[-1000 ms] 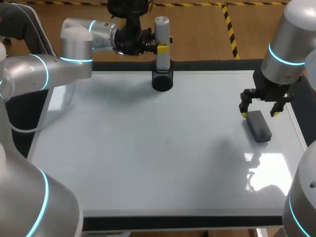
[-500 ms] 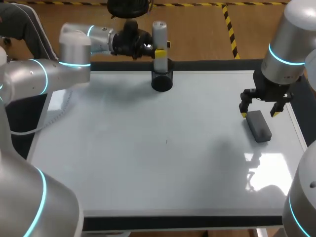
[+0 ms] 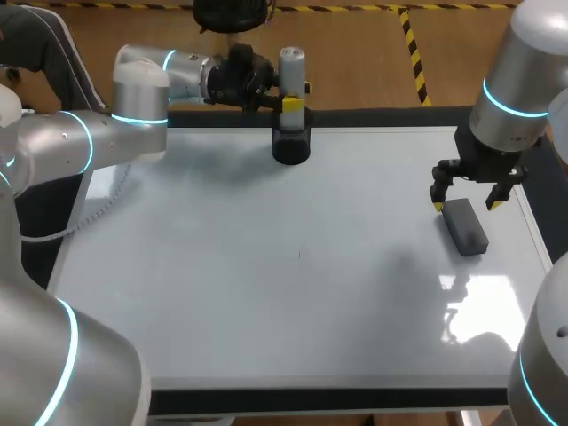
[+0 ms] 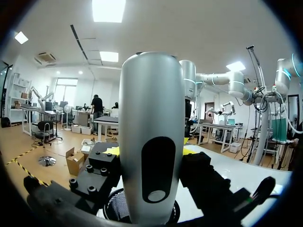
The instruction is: Pick up the inspection probe, press it on each red-marked spot on the whiteboard one by one, put down the probe, pick up the eraser, and wipe off all the red marks.
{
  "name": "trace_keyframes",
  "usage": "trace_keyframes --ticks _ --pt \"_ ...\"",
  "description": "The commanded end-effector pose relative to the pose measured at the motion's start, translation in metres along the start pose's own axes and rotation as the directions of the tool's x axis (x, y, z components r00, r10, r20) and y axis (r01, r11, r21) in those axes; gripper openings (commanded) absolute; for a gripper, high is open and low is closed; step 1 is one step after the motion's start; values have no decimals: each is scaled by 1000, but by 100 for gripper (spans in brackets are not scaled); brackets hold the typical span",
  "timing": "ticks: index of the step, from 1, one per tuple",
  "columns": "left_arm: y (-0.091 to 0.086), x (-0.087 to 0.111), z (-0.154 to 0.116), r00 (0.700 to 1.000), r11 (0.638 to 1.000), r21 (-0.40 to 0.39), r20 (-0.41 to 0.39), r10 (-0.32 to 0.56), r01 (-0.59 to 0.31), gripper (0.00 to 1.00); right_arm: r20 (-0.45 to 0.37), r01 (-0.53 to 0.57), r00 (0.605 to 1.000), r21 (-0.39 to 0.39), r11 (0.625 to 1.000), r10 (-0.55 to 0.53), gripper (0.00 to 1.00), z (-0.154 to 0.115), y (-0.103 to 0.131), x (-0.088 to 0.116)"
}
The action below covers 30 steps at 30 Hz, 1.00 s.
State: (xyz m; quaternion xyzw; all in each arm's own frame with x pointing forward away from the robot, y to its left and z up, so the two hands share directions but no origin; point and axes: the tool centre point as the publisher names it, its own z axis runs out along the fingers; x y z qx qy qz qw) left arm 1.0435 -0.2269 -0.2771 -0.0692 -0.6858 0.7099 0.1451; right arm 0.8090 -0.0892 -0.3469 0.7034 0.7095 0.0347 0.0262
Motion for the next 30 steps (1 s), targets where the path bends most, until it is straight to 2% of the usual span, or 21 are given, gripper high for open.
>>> trace_keyframes --ticks 1,30 --pt "1 -10 -1 1000 1000 -4 -28 -3 3 0 -1 1 1000 -1 1000 -1 100 -1 -1 -1" --pt "26 -6 -7 999 999 -21 -19 29 -29 0 -1 1 1000 -1 1000 -1 100 -1 -1 -1"
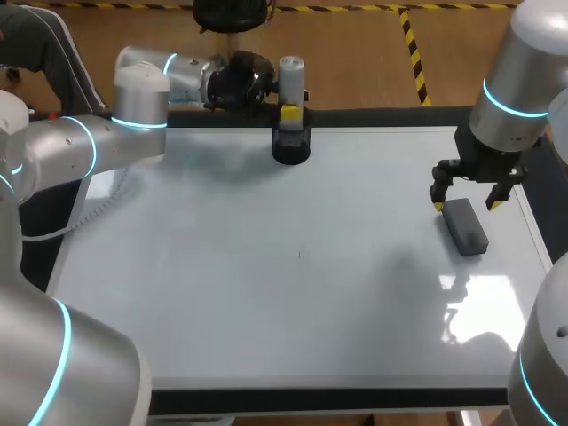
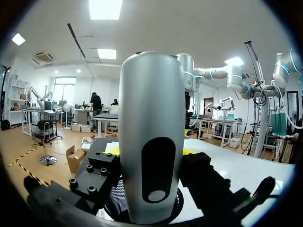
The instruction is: Pick up the inspection probe, press it on each red-marked spot on the whiteboard one by one, put down the probe, pick up the eraser, and wipe off all the red marks.
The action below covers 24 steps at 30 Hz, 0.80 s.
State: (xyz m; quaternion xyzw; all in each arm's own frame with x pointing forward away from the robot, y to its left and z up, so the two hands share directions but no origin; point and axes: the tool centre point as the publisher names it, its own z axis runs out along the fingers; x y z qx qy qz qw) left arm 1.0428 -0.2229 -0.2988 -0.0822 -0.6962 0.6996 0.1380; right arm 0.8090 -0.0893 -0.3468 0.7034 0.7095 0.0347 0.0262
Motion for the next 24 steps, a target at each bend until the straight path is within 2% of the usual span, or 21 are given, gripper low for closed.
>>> trace_keyframes --ticks 1,24 --pt "6 -5 -3 1000 1000 13 -10 6 -6 0 -1 1 1000 -1 1000 -1 100 -1 -1 -1" --pt "17 -7 -2 1000 1000 3 0 -12 12 0 -1 1 1000 -1 1000 -1 100 -1 -1 -1"
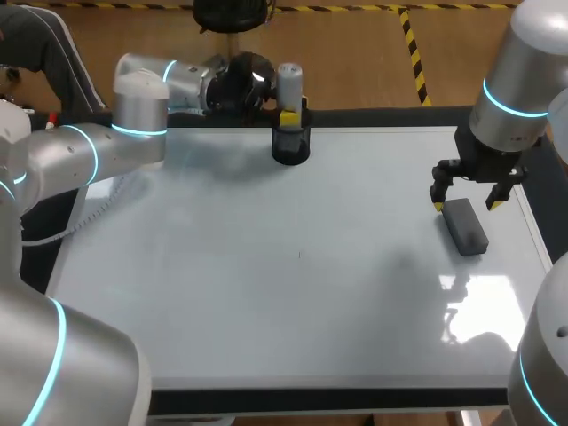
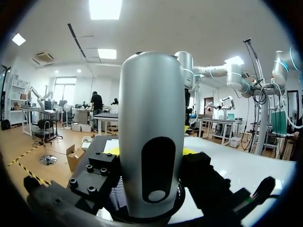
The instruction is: Pick up the inspection probe, press it on each red-marked spot on the whiteboard one by one, put down the probe, pick up the eraser, and wipe off all the red marks.
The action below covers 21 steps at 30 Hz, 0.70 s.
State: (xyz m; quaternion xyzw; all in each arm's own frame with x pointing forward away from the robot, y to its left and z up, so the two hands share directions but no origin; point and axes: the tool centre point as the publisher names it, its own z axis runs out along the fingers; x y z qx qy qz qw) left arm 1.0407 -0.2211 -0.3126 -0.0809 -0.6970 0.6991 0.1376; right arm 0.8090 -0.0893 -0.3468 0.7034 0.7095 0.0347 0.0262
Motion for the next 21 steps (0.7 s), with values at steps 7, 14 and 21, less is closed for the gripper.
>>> trace_keyframes --ticks 7,14,21 --pt "2 -10 -2 1000 1000 3 1 -8 8 14 -1 1 1000 -1 1000 -1 100 -1 -1 -1" --pt "-2 -10 -2 1000 1000 1 1 -3 3 26 -1 1 1000 -1 1000 -1 100 -1 -1 -1" --pt "-4 -10 -1 1000 1000 -1 0 -3 3 44 -1 1 1000 -1 1000 -1 100 -1 -1 -1"
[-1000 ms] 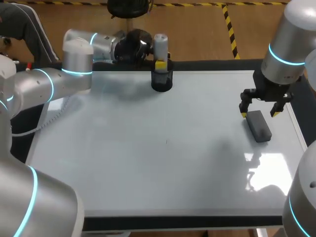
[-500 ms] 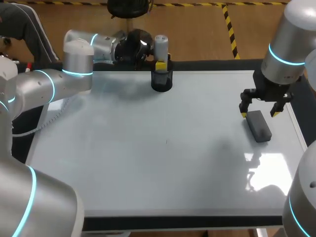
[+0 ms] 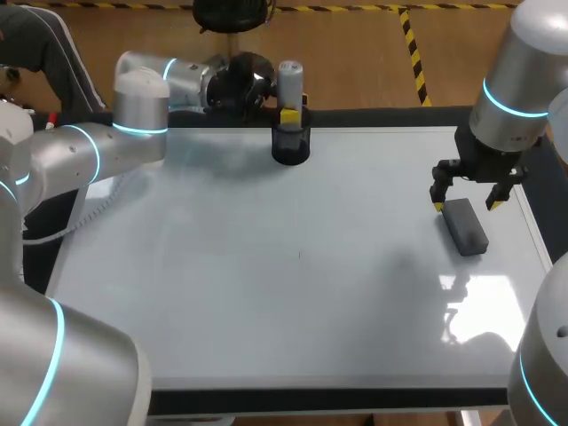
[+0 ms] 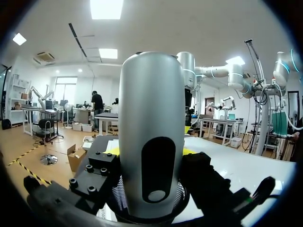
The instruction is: Pick up the inspection probe, press it on each red-marked spot on the whiteboard one by one, put down the probe, pick up the eraser, and wipe off all the red marks.
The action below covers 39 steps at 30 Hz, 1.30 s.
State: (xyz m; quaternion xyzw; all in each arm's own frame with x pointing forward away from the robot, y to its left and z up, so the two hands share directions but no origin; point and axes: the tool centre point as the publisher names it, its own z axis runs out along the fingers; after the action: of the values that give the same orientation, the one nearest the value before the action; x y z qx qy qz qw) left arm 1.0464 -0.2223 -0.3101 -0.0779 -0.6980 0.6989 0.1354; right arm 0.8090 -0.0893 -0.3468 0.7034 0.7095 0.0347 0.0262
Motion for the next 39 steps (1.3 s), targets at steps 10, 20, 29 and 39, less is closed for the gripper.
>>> trace_keyframes --ticks 10,20,29,39 --pt "2 -1 1 1000 1000 6 7 -17 17 69 -1 1 1000 -1 1000 -1 100 -1 -1 -1" --pt "-1 0 0 1000 1000 -2 16 -21 21 90 -1 1 1000 -1 1000 -1 100 -1 -1 -1" --pt "-15 1 -2 1000 1000 -15 15 -16 16 98 -1 1 1000 -1 1000 -1 100 -1 -1 -1" --pt "-30 0 -1 1000 999 -33 7 -20 20 100 -1 1 1000 -1 1000 -1 100 -1 -1 -1"
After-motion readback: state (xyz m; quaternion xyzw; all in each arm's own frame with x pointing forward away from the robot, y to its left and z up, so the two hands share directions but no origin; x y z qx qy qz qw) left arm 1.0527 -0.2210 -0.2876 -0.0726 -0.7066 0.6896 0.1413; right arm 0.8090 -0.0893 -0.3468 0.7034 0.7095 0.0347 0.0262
